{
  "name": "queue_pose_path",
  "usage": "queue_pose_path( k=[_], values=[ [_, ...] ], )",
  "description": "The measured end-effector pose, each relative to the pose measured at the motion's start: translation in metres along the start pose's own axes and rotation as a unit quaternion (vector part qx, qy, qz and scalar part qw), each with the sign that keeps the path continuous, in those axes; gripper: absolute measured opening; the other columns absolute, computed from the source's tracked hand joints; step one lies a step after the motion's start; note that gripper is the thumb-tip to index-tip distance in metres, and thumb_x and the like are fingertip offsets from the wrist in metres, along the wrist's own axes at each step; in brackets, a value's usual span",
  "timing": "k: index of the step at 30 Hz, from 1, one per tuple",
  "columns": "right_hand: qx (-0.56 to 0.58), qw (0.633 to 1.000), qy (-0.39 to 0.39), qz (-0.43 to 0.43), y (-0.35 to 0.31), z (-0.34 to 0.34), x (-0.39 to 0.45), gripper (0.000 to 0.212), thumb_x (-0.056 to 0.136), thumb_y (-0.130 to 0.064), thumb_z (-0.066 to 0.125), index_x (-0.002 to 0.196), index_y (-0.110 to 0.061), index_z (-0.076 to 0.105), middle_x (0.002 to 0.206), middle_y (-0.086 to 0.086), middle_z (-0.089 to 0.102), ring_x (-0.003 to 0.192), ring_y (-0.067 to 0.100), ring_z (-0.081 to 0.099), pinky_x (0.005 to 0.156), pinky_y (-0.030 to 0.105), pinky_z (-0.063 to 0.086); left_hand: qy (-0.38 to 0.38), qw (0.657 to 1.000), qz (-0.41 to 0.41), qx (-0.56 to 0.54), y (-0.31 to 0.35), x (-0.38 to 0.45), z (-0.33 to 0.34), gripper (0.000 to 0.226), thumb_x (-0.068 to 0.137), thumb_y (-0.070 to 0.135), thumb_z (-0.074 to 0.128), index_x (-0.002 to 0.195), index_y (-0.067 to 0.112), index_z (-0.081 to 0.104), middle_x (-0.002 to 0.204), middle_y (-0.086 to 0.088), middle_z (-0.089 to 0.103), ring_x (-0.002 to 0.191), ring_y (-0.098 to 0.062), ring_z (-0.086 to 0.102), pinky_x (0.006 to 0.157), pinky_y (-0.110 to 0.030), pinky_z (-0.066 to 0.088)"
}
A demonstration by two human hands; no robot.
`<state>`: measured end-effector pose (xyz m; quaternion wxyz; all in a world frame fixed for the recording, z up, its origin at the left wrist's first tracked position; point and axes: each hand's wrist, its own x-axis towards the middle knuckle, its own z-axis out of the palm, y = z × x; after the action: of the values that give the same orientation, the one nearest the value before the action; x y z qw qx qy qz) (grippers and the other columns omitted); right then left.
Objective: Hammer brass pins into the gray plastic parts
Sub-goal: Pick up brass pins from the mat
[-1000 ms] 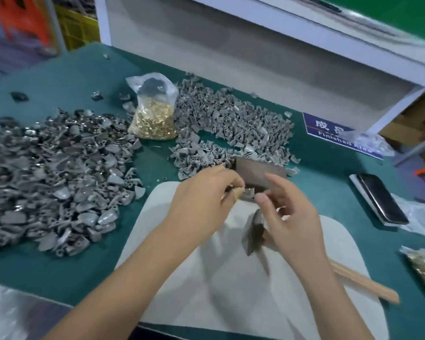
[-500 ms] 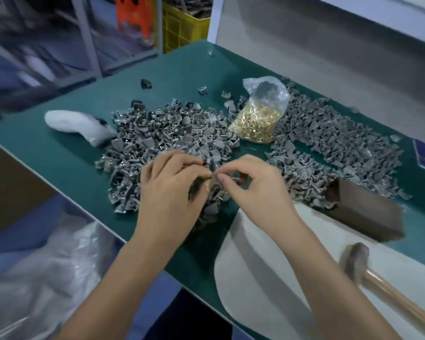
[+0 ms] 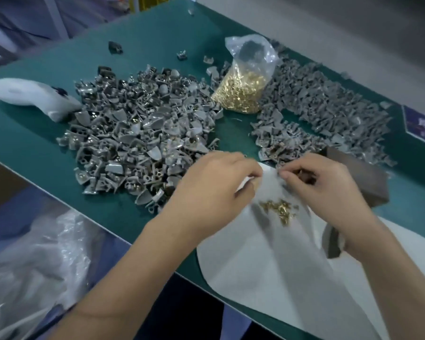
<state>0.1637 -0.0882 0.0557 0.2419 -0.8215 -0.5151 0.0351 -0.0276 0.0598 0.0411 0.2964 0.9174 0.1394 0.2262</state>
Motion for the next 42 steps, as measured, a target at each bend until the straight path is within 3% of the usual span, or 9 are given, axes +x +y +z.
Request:
queue_pose_path(
  k=[2, 5, 11, 16, 23, 29, 37, 40, 42],
  values=[
    [-0.009, 1.000, 0.015, -0.016, 0.011, -0.008, -0.024, 0.006, 0.091, -0.018, 0.075, 0.091, -0.024, 0.076, 0.089, -0.014, 0.068, 0.088, 0.007, 0.062, 0.078, 0.030, 0.048, -0.059, 0.998, 0.014, 0.027, 0.008, 0.003, 0.017, 0.021, 0.098, 0.036, 0.059, 0.117, 0.032, 0.067, 0.114, 0.013, 0.065, 0.107, -0.011, 0.055, 0.092, -0.031, 0.041],
    [-0.025, 0.996, 0.046, -0.067, 0.015, -0.012, -0.045, 0.003, 0.091, -0.015, 0.074, 0.091, -0.016, 0.076, 0.088, -0.007, 0.069, 0.087, 0.015, 0.060, 0.081, 0.033, 0.048, -0.094, 0.994, 0.023, 0.043, 0.014, 0.009, 0.033, 0.027, 0.097, 0.039, 0.060, 0.124, 0.035, 0.063, 0.119, 0.015, 0.061, 0.116, -0.012, 0.052, 0.096, -0.032, 0.041],
    [0.051, 0.998, 0.034, -0.030, 0.029, -0.012, -0.066, 0.008, 0.090, -0.006, 0.076, 0.093, -0.013, 0.078, 0.088, 0.000, 0.067, 0.077, 0.011, 0.060, 0.072, 0.013, 0.041, -0.098, 0.994, 0.013, 0.048, 0.015, 0.008, 0.040, 0.034, 0.094, 0.042, 0.061, 0.123, 0.026, 0.068, 0.110, 0.010, 0.063, 0.108, -0.013, 0.055, 0.093, -0.038, 0.048],
    [0.081, 0.997, 0.008, 0.000, 0.034, -0.005, -0.069, 0.017, 0.089, -0.012, 0.079, 0.106, -0.014, 0.080, 0.093, -0.005, 0.066, 0.085, 0.003, 0.060, 0.078, 0.011, 0.043, -0.090, 0.993, 0.001, 0.071, 0.020, 0.009, 0.049, 0.026, 0.095, 0.033, 0.065, 0.118, 0.024, 0.071, 0.106, 0.008, 0.063, 0.107, -0.017, 0.052, 0.093, -0.040, 0.046],
    [0.081, 0.996, 0.004, 0.019, 0.030, 0.000, -0.063, 0.013, 0.088, -0.019, 0.080, 0.101, -0.021, 0.082, 0.091, -0.010, 0.061, 0.082, 0.006, 0.056, 0.078, 0.036, 0.051, -0.041, 0.997, -0.060, 0.020, 0.032, 0.030, 0.059, 0.025, 0.098, 0.033, 0.058, 0.122, 0.038, 0.061, 0.104, 0.018, 0.058, 0.090, -0.005, 0.057, 0.083, -0.036, 0.052],
    [0.057, 0.998, 0.010, 0.016, 0.025, 0.001, -0.065, 0.002, 0.090, -0.021, 0.073, 0.091, -0.019, 0.072, 0.089, -0.011, 0.057, 0.078, 0.006, 0.052, 0.074, 0.043, 0.052, -0.049, 0.989, -0.075, 0.121, 0.034, 0.060, 0.068, 0.028, 0.095, 0.038, 0.064, 0.123, 0.033, 0.061, 0.114, 0.010, 0.059, 0.105, -0.014, 0.059, 0.082, -0.036, 0.051],
    [0.168, 0.979, 0.113, 0.016, 0.032, -0.015, -0.069, 0.011, 0.086, -0.001, 0.071, 0.086, -0.011, 0.066, 0.085, 0.001, 0.060, 0.077, 0.016, 0.056, 0.071, 0.017, 0.040, -0.078, 0.984, -0.073, 0.140, 0.036, 0.071, 0.070, 0.012, 0.092, 0.034, 0.067, 0.096, 0.029, 0.057, 0.100, 0.009, 0.057, 0.091, -0.014, 0.058, 0.071, -0.034, 0.048],
    [0.160, 0.977, 0.141, 0.027, 0.041, -0.022, -0.072, 0.012, 0.086, -0.002, 0.070, 0.085, -0.013, 0.065, 0.084, -0.002, 0.059, 0.075, 0.014, 0.054, 0.070, 0.014, 0.037, -0.102, 0.986, -0.079, 0.103, 0.034, 0.069, 0.068, 0.015, 0.091, 0.027, 0.068, 0.099, 0.027, 0.054, 0.098, 0.009, 0.054, 0.083, -0.012, 0.057, 0.072, -0.035, 0.051],
    [0.145, 0.976, 0.161, 0.032, 0.050, -0.029, -0.073, 0.011, 0.087, -0.006, 0.069, 0.085, -0.016, 0.064, 0.085, -0.005, 0.059, 0.076, 0.014, 0.055, 0.069, 0.015, 0.038, -0.102, 0.991, -0.064, 0.061, 0.037, 0.068, 0.067, 0.019, 0.092, 0.024, 0.066, 0.108, 0.030, 0.059, 0.098, 0.009, 0.052, 0.081, -0.003, 0.053, 0.071, -0.022, 0.046]
  ],
)
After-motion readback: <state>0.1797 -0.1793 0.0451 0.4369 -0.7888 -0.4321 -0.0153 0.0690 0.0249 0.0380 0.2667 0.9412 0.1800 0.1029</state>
